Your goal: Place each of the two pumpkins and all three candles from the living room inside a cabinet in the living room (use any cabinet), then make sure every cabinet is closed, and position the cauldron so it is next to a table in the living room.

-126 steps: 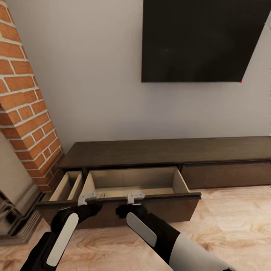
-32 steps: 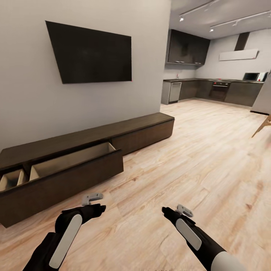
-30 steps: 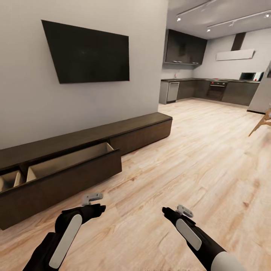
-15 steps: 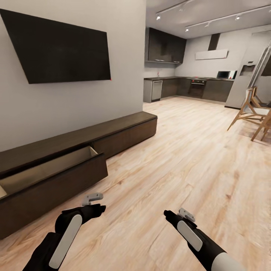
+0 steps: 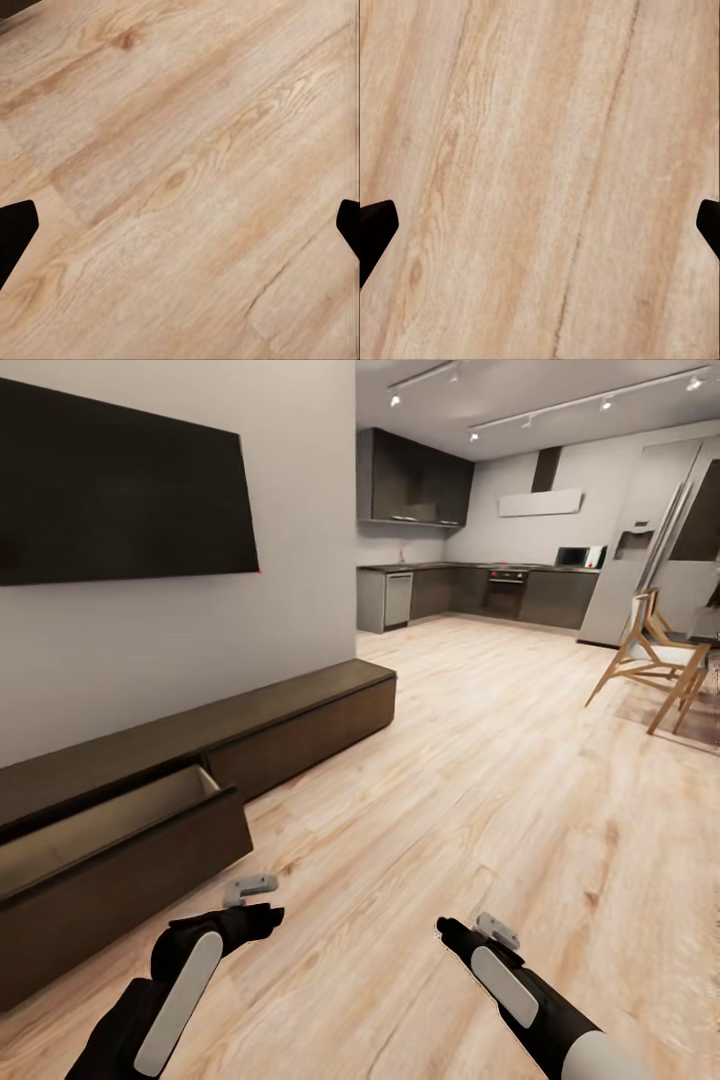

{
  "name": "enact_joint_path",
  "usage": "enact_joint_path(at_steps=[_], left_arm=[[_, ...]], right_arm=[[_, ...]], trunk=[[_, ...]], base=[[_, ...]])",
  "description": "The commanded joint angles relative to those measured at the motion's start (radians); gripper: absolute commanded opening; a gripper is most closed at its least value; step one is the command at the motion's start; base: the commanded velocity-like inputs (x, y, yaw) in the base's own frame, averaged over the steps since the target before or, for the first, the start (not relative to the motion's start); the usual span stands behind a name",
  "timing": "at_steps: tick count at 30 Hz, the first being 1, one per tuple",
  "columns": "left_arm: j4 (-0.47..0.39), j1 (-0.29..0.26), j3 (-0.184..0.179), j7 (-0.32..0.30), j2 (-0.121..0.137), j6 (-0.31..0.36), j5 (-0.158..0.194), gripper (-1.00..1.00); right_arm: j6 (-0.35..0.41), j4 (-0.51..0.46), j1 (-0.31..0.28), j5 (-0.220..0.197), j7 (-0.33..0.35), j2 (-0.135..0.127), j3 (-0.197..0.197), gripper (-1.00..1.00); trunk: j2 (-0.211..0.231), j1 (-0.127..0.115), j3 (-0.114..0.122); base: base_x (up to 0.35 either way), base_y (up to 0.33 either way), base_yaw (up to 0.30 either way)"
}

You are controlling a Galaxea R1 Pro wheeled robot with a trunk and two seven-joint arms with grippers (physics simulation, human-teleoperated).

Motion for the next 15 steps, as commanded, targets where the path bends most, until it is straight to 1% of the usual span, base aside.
enact_joint_path(at_steps=[1, 6, 10, 12, 15], left_arm=[[-0.001, -0.001, -0.002, 0.011, 0.001, 0.002, 0.01, 1.0], [-0.001, -0.001, -0.002, 0.011, 0.003, 0.002, 0.01, 1.0], [-0.001, 0.0, -0.002, 0.011, 0.003, 0.002, 0.01, 1.0], [-0.001, -0.001, -0.002, 0.01, 0.003, 0.002, 0.01, 1.0], [-0.001, -0.001, -0.002, 0.009, 0.004, 0.002, 0.01, 1.0]], right_arm=[[0.002, 0.0, -0.001, -0.003, -0.007, -0.001, 0.005, 1.0], [0.002, 0.004, -0.001, -0.003, -0.007, -0.001, 0.005, 1.0], [0.002, 0.007, -0.001, -0.003, -0.007, -0.001, 0.005, 1.0], [0.002, 0.009, -0.001, -0.003, -0.007, -0.001, 0.005, 1.0], [0.002, 0.011, -0.001, -0.003, -0.006, 0.0, 0.005, 1.0]], trunk=[[0.0, 0.0, -0.002], [0.0, 0.0, -0.006], [0.0, 0.0, -0.009], [0.0, 0.0, -0.011], [0.0, 0.0, -0.014]], base=[[0.259, -0.249, -0.18], [0.228, -0.255, -0.221], [0.109, -0.243, -0.236], [0.033, -0.122, -0.237], [0.008, -0.029, -0.239]])
